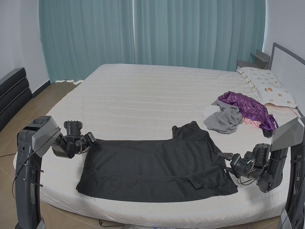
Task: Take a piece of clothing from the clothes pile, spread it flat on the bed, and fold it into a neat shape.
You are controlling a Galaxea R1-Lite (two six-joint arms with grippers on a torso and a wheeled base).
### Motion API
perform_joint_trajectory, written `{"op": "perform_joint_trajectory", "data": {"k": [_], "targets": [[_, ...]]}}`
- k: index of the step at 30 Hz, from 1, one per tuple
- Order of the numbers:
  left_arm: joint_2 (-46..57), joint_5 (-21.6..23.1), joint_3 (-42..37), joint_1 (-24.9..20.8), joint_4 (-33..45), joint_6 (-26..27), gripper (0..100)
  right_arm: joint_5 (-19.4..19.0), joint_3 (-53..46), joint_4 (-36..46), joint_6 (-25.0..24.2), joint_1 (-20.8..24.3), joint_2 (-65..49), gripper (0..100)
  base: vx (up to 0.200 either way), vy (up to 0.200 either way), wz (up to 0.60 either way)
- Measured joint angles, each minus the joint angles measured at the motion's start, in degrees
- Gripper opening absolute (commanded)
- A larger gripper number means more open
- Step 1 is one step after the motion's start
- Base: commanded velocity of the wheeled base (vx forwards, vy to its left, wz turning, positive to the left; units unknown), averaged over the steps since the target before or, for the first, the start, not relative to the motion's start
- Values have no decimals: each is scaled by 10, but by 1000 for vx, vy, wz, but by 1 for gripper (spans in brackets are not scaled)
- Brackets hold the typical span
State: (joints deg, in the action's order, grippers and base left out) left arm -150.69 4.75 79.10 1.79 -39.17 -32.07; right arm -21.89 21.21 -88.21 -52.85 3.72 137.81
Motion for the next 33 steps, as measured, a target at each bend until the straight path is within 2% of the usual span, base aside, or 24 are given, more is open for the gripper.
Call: {"op": "perform_joint_trajectory", "data": {"k": [2,3,14,20,23,33], "targets": [[0,0,0,0,-5,0,0,0,0,0,0,0,0,100,0,0,0],[-1,0,0,0,-6,0,100,0,0,0,0,0,0,100,0,0,0],[0,3,5,0,-7,-29,100,0,0,0,0,0,0,100,0,0,0],[-3,28,31,-1,-4,-50,100,0,1,0,10,0,2,100,0,0,0],[-8,44,39,-3,0,-52,100,0,1,0,12,0,4,100,0,0,0],[-23,44,59,-4,37,-48,100,0,1,0,13,0,6,100,0,0,0]]}}
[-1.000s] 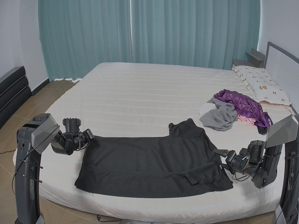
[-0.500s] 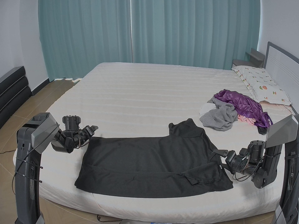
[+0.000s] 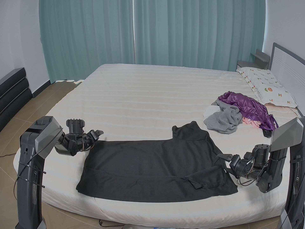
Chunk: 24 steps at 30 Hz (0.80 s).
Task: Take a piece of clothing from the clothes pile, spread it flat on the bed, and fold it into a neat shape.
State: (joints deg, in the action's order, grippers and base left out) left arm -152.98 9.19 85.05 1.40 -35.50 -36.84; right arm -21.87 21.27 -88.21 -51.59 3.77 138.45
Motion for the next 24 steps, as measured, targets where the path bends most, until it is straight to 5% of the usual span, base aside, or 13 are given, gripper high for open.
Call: {"op": "perform_joint_trajectory", "data": {"k": [2,3,24], "targets": [[-3,-1,10,0,14,0,100,0,0,0,0,0,0,100,0,0,0],[-4,-2,14,0,18,0,0,0,0,0,0,0,0,100,0,0,0],[-11,-83,24,3,-16,-17,0,3,5,0,0,0,0,100,0,0,0]]}}
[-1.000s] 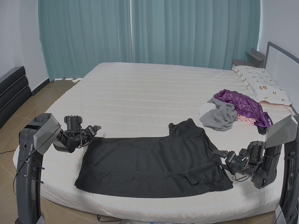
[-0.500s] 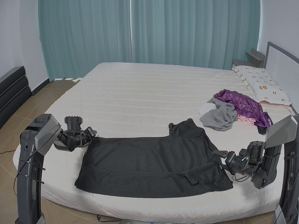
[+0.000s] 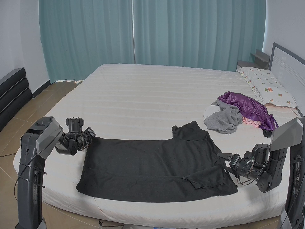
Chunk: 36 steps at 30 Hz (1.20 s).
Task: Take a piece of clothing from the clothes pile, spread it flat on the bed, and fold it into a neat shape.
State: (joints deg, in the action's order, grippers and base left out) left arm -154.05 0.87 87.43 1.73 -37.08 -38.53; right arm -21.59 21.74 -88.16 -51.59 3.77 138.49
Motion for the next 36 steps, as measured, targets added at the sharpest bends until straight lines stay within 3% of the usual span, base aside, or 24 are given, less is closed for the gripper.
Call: {"op": "perform_joint_trajectory", "data": {"k": [8,15,30,36], "targets": [[1,-8,-7,0,-8,-5,0,18,44,20,2,7,-2,100,0,0,0],[1,-9,-10,-1,-9,-5,0,32,136,123,13,22,-11,100,0,0,0],[1,-9,-15,-2,-9,-5,0,134,498,430,135,72,43,100,0,0,0],[1,-9,-18,-2,-9,-5,0,173,634,517,161,78,101,100,0,0,0]]}}
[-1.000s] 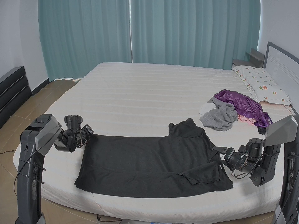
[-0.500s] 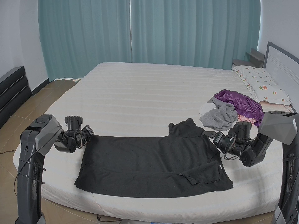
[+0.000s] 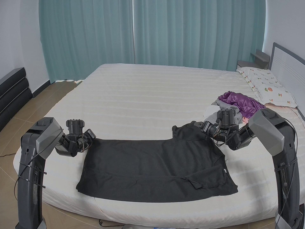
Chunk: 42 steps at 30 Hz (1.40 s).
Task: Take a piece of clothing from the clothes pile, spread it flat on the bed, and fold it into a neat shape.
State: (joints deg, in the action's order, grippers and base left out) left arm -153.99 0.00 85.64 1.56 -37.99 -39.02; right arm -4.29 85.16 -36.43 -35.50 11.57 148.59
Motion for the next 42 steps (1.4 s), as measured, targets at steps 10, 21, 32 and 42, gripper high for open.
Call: {"op": "perform_joint_trajectory", "data": {"k": [10,21,32,42], "targets": [[0,0,-3,-1,0,0,0,39,125,52,14,-14,83,100,0,0,0],[0,0,-3,-1,0,2,0,39,186,80,8,-25,122,0,0,0,0],[0,0,-1,-1,0,2,0,38,186,85,-3,-27,116,0,0,0,0],[6,-3,-1,0,-1,0,0,34,132,66,-25,-32,83,0,0,0,0]]}}
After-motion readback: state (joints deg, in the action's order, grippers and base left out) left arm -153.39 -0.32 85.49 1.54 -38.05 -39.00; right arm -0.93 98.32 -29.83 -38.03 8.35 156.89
